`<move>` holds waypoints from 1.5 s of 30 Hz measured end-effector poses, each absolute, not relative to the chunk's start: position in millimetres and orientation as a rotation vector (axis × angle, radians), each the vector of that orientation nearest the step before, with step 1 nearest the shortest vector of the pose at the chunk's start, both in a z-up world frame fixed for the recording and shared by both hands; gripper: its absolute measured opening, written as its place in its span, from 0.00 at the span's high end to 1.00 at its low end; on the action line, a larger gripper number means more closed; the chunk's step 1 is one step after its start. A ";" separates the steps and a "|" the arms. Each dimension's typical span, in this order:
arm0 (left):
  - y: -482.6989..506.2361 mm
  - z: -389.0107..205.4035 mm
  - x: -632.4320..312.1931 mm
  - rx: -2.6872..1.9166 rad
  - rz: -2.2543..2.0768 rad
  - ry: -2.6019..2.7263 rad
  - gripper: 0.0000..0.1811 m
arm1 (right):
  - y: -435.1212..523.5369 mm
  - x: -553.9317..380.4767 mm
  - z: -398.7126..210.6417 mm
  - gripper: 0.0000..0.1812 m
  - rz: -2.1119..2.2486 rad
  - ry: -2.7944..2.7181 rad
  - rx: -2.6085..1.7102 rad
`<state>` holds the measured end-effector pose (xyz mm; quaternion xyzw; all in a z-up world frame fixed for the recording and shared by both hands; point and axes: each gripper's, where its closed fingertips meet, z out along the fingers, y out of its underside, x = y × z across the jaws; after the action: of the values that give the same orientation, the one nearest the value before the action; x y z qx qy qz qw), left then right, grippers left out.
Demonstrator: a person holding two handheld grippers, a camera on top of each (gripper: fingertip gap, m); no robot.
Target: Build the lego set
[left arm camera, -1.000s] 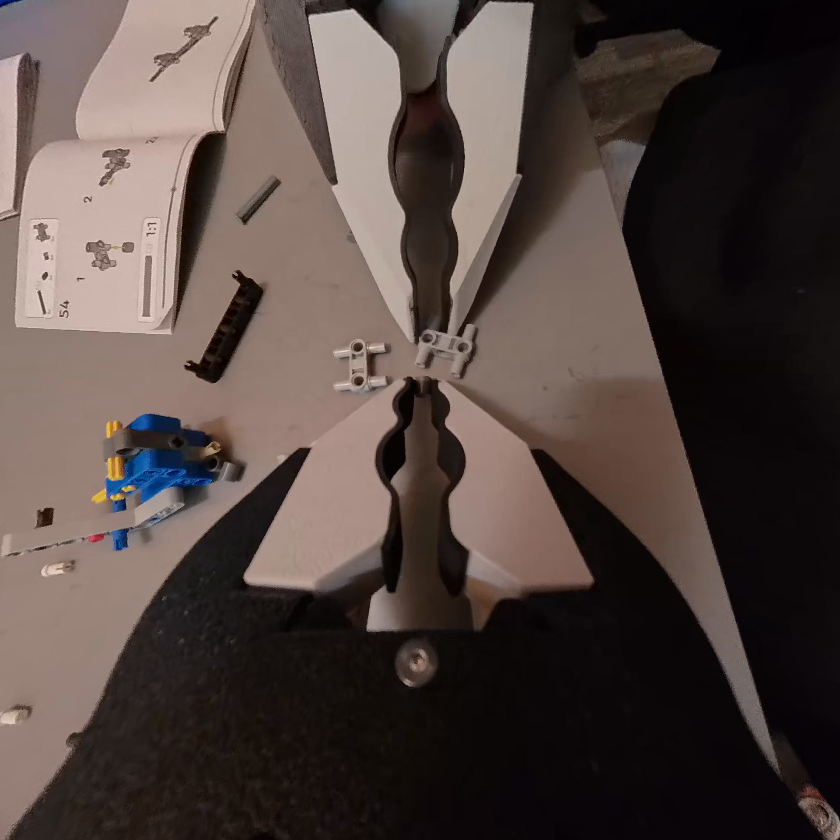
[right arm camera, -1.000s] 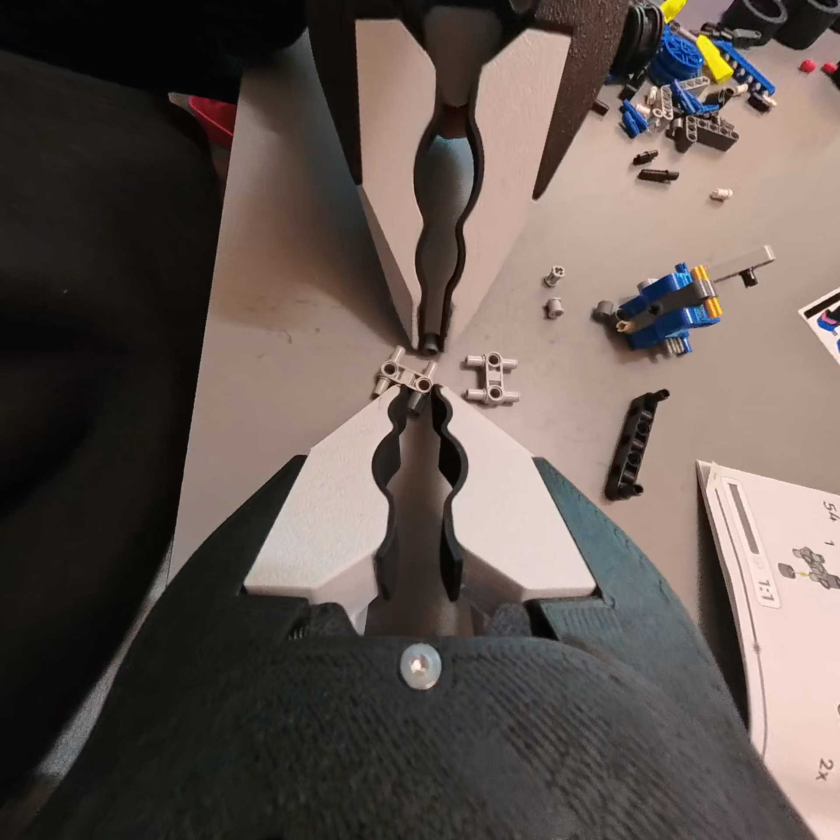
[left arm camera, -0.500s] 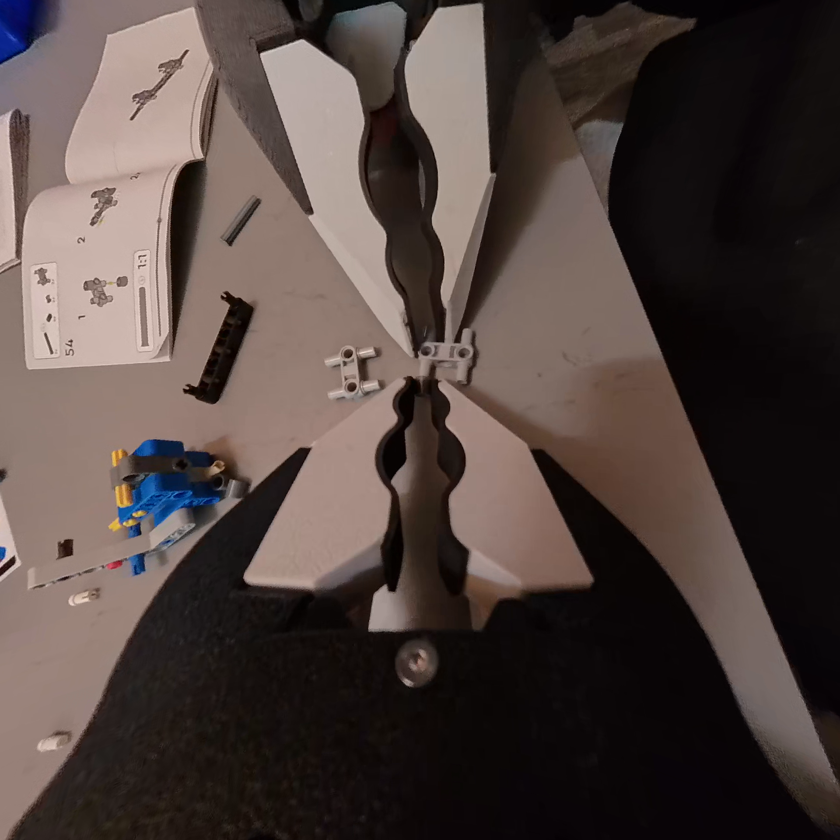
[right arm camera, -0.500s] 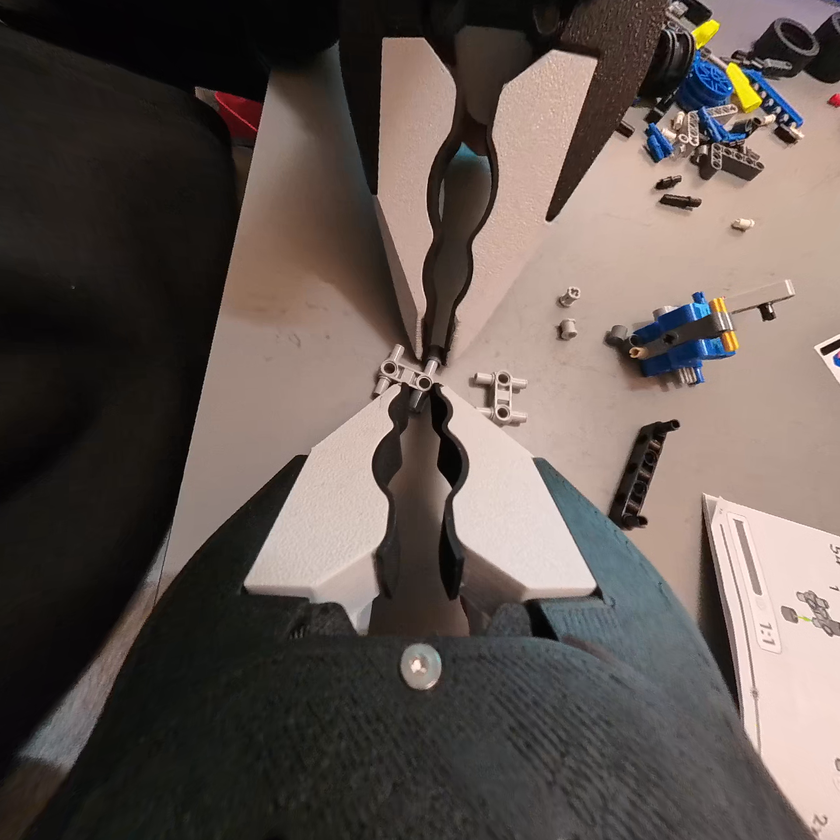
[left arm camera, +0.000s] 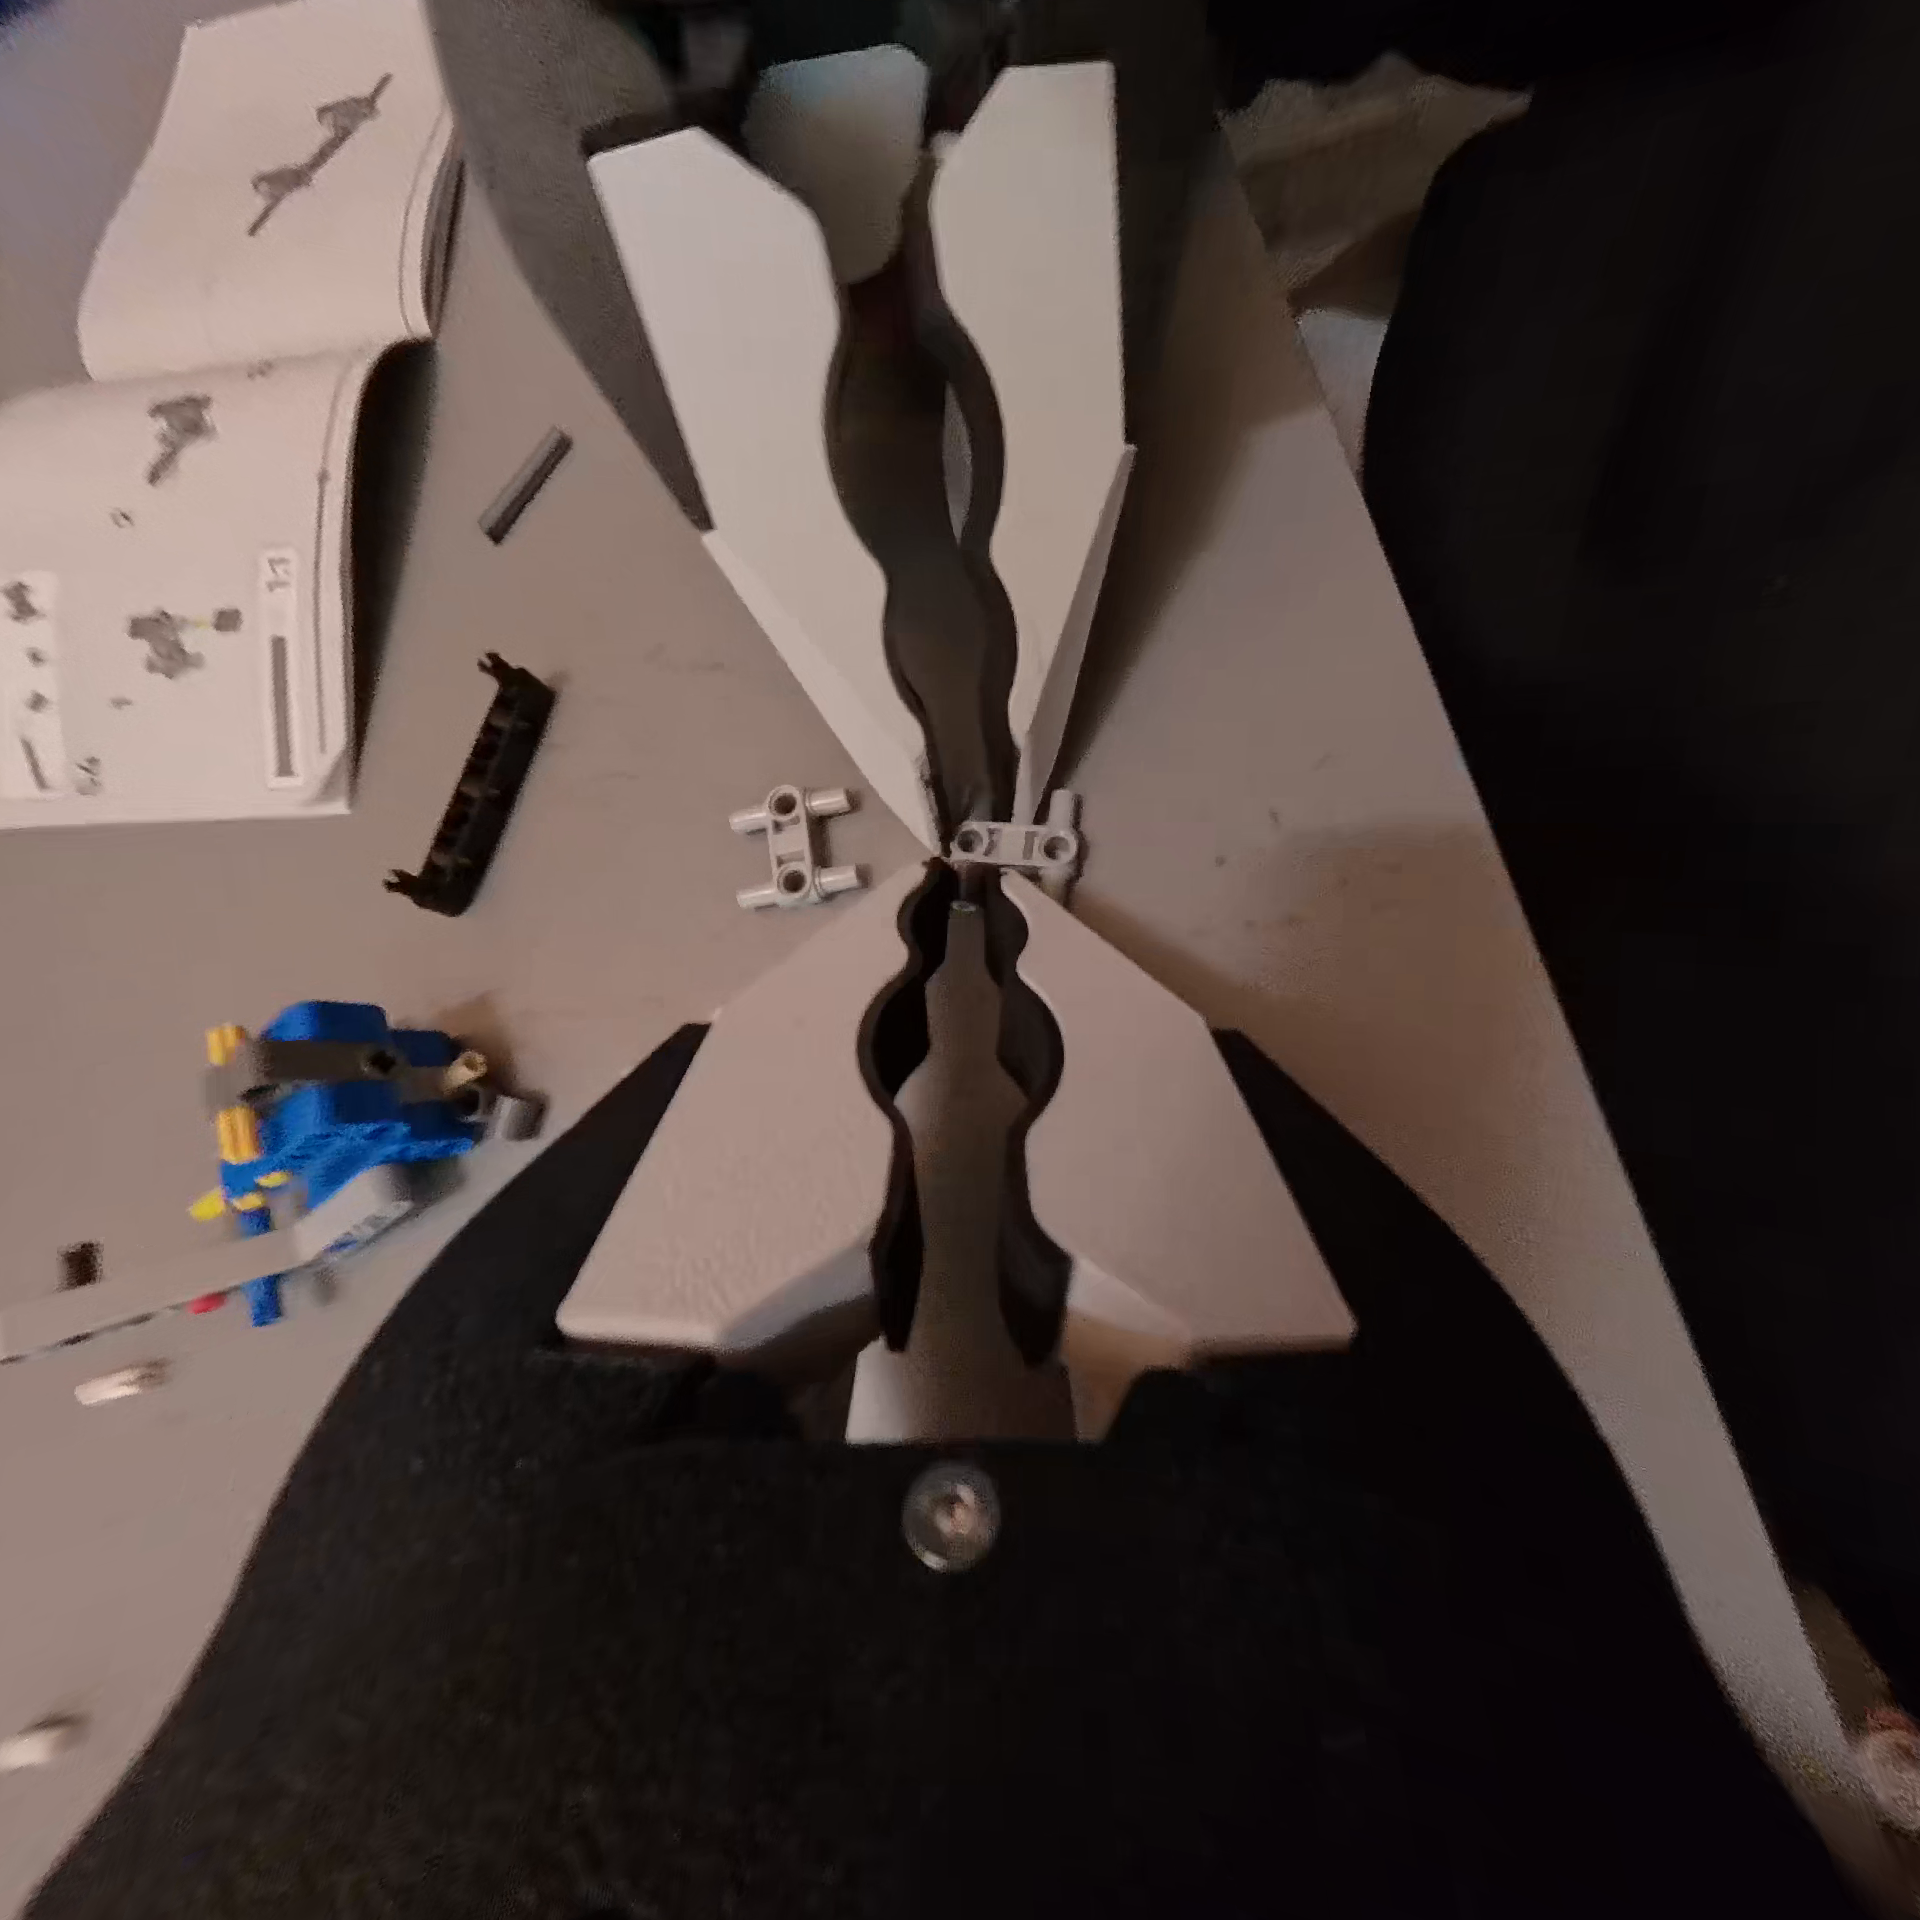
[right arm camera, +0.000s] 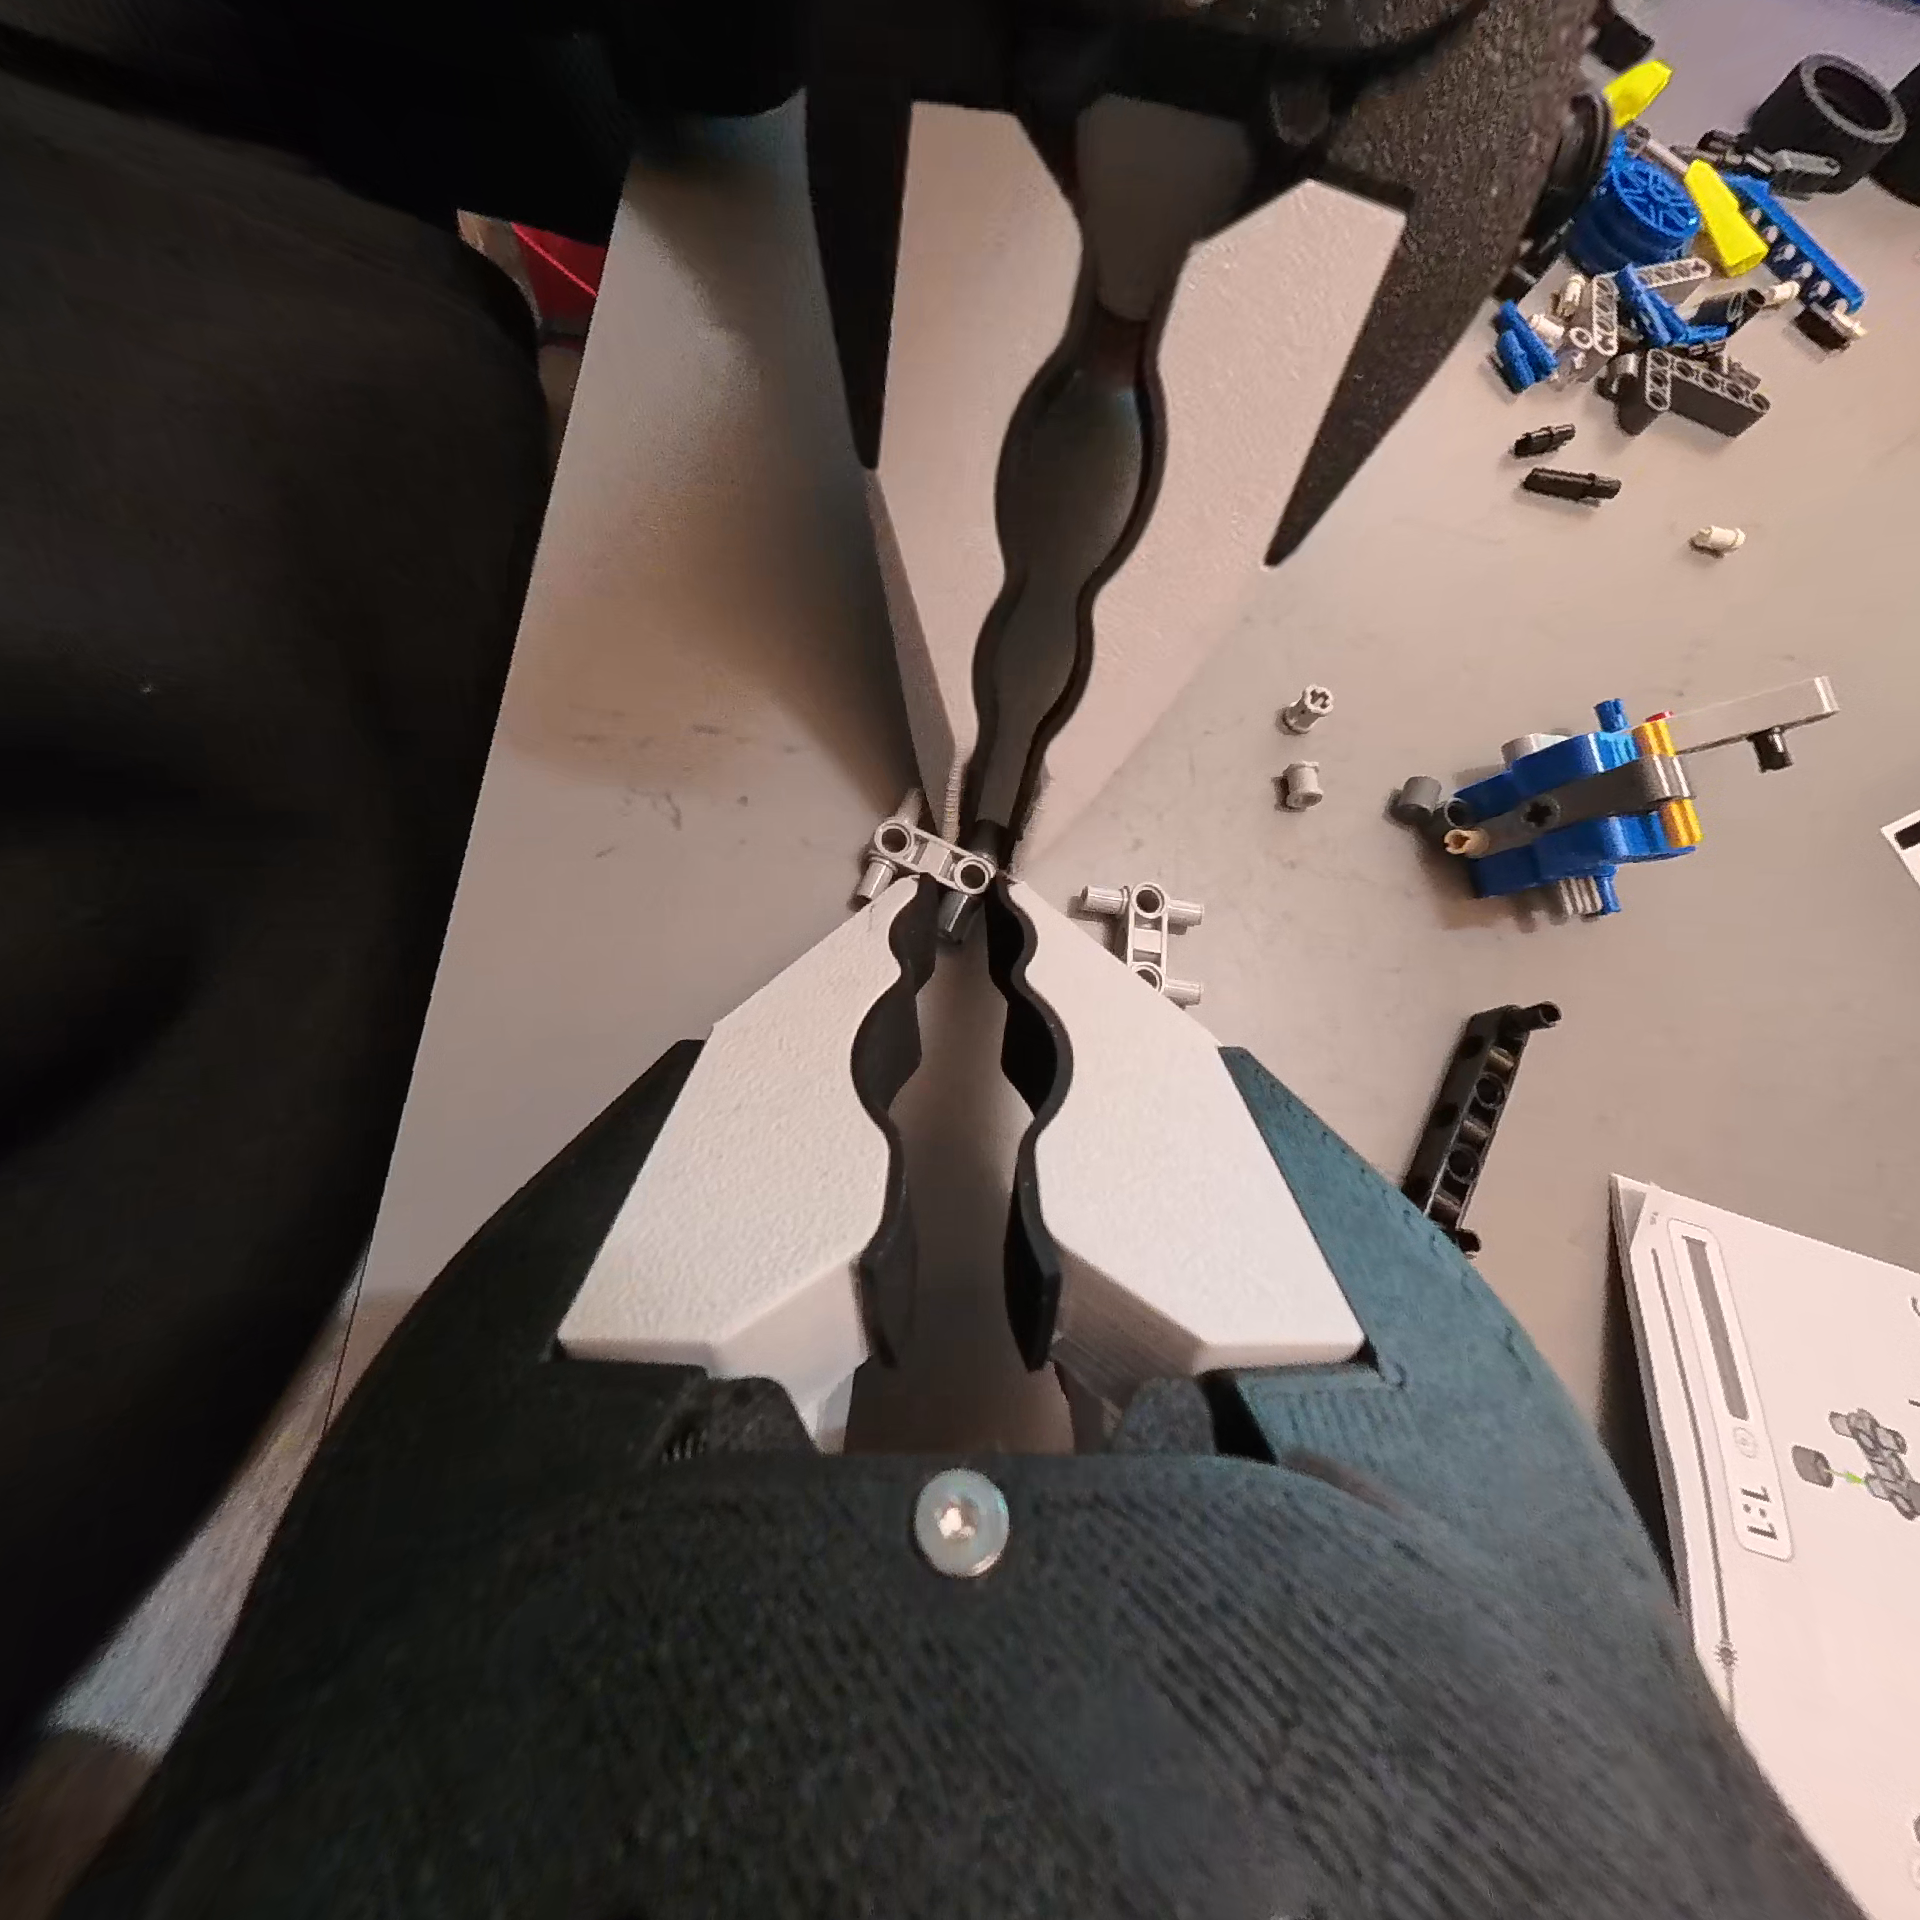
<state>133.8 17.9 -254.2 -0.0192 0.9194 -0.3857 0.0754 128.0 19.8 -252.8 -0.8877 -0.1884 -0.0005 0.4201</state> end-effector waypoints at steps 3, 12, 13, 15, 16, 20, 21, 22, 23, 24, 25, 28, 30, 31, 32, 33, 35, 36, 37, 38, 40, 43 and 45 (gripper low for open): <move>17.4 -254.0 132.0 -0.096 -1.225 2.773 0.98 | 19.9 128.4 -252.5 0.95 -0.019 -0.467 -2.221; 41.9 -226.9 134.6 -0.344 -1.358 2.628 0.89 | 24.6 129.7 -251.1 0.95 -0.119 -0.396 -2.223; 43.4 -228.0 133.1 -0.358 -1.357 2.619 0.89 | 28.3 130.7 -250.8 0.95 -0.137 -0.390 -2.221; 48.4 -232.4 134.1 -0.385 -1.331 2.602 0.89 | 35.1 132.6 -249.8 0.94 -0.175 -0.386 -2.213; 51.8 -233.7 137.0 -0.416 -1.322 2.590 0.90 | 36.7 132.2 -248.6 0.91 -0.179 -0.386 -2.206; 68.2 -228.1 154.2 -0.545 -1.327 2.507 0.93 | 30.0 133.8 -232.0 0.86 -0.149 -0.318 -2.171; 72.9 -227.7 160.7 -0.571 -1.301 2.487 0.93 | 25.7 140.5 -226.3 0.88 -0.160 -0.246 -2.173; 77.1 -228.9 166.8 -0.585 -1.265 2.481 0.94 | 20.4 149.9 -222.4 0.91 -0.176 -0.148 -2.183; 80.1 -231.3 171.7 -0.584 -1.227 2.487 0.94 | 14.6 158.0 -222.3 0.92 -0.170 -0.030 -2.200; 81.4 -233.6 175.7 -0.578 -1.197 2.500 0.94 | 10.2 161.5 -225.8 0.91 -0.132 0.078 -2.223; 80.6 -234.9 178.9 -0.565 -1.179 2.512 0.93 | 8.9 161.2 -229.5 0.91 -0.097 0.153 -2.230; 70.7 -238.7 183.7 -0.494 -1.157 2.557 0.92 | 11.8 161.9 -239.7 0.90 -0.107 0.265 -2.234; 66.9 -243.6 186.6 -0.475 -1.111 2.593 0.92 | 14.3 163.3 -245.8 0.90 -0.117 0.307 -2.251; 66.8 -245.1 188.2 -0.463 -1.081 2.602 0.92 | 14.4 164.9 -248.0 0.90 -0.132 0.314 -2.264; 67.2 -245.6 190.0 -0.453 -1.061 2.602 0.92 | 14.6 165.5 -250.5 0.90 -0.140 0.312 -2.279; 67.5 -245.1 191.7 -0.453 -1.057 2.599 0.92 | 15.1 165.6 -253.1 0.90 -0.138 0.306 -2.294; 69.4 -243.4 196.7 -0.491 -1.067 2.588 0.92 | 17.5 166.6 -252.9 0.90 -0.141 0.262 -2.289; 71.3 -242.8 200.1 -0.519 -1.070 2.582 0.92 | 16.6 167.8 -252.9 0.92 -0.142 0.247 -2.295; 73.6 -242.2 203.8 -0.544 -1.070 2.572 0.92 | 14.6 169.7 -252.9 0.92 -0.149 0.231 -2.306; 76.2 -241.7 207.5 -0.566 -1.068 2.561 0.93 | 11.4 172.8 -252.7 0.92 -0.167 0.218 -2.318; 79.4 -241.8 213.1 -0.581 -1.063 2.555 0.95 | 5.0 180.0 -250.7 0.92 -0.220 0.198 -2.331; 76.2 -246.1 214.6 -0.535 -1.074 2.597 0.95 | 1.5 181.3 -249.2 0.93 -0.229 0.180 -2.327; 72.0 -248.7 215.2 -0.500 -1.081 2.618 0.94 | -1.1 181.9 -251.9 0.93 -0.244 0.164 -2.338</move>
<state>215.2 72.0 -248.7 -0.1722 0.9022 -0.3727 0.1322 181.9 -1.1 -251.9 -0.9168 0.0641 -0.0955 0.3824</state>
